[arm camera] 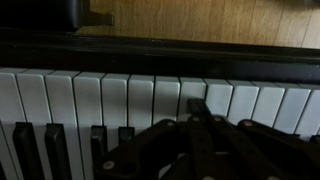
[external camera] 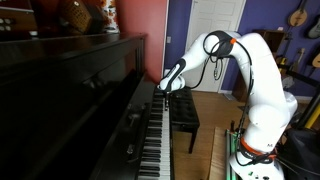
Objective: Press one white key on the right side of the piano
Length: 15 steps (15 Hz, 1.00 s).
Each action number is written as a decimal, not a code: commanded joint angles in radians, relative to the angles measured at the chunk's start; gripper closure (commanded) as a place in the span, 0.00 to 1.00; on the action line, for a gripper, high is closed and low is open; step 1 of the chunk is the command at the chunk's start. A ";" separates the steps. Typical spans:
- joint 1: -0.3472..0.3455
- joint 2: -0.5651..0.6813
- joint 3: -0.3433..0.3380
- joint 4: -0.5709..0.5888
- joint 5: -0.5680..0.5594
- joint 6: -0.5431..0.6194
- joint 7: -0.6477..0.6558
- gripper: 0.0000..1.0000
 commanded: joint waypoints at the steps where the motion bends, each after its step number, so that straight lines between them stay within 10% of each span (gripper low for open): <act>1: -0.020 0.033 0.014 0.021 0.021 0.011 -0.031 1.00; 15: -0.024 0.033 0.015 0.022 0.021 0.011 -0.029 1.00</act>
